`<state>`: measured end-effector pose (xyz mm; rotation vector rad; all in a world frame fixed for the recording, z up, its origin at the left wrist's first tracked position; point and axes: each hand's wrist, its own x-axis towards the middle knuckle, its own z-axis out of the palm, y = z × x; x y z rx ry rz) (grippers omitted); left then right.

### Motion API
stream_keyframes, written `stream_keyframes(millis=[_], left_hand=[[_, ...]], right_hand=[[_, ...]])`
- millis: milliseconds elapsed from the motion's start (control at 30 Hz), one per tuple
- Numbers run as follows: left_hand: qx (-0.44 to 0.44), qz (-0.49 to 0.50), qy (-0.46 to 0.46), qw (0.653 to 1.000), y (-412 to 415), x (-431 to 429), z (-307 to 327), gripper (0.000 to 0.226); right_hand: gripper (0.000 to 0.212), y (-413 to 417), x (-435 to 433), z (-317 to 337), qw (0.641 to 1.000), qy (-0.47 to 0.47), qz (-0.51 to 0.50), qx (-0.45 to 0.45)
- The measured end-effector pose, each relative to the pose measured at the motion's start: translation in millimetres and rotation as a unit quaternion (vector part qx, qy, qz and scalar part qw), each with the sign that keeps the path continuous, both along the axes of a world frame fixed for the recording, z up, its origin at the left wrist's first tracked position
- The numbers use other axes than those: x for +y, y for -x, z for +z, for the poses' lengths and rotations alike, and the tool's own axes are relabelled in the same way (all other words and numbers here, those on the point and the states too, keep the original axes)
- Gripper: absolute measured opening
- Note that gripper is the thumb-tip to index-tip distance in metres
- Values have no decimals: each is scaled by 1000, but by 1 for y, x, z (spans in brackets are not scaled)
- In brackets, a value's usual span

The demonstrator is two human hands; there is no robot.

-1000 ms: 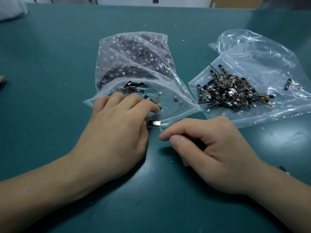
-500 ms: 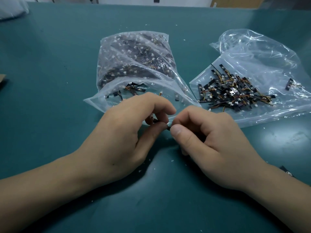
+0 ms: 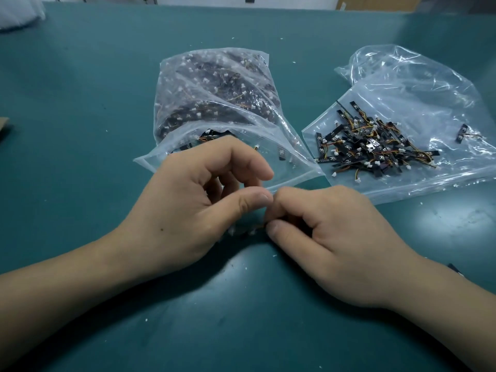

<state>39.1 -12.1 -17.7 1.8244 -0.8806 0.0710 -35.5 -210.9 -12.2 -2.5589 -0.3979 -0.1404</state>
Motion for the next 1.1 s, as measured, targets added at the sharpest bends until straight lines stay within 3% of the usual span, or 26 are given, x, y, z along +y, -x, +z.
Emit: stream_keyframes(millis=[100,233,300,400,500,567,733,833,1000,1100], left_hand=[[-16,8,3,1000,0,0,-2,11],[56,9,62,997,0,5,-1,27],[94,-15,29,995,0,6,2,36],[72,-66,-82,992,3,3,5,39],[31,-61,-113,991,4,1,7,32],[32,-59,-123,990,5,0,6,37],[21,-46,-99,994,7,0,7,32],[33,-43,-91,994,6,0,7,32],[72,-91,-94,989,8,2,10,23],[71,-88,-105,988,8,3,11,25]], right_hand=[[12,1,-2,-1,1000,-25,3,-9],[14,-1,-6,-3,966,-254,-40,26],[16,-3,-7,-3,948,-312,-46,44],[16,-2,-6,-3,960,-275,-27,41],[13,-1,-5,-2,988,-156,-3,20],[12,0,-4,-1,992,-126,8,15],[20,0,-3,2,980,-195,2,32],[32,0,-2,3,986,-158,10,42],[29,1,-3,3,968,-246,-2,50],[29,0,-3,3,972,-228,-2,55]])
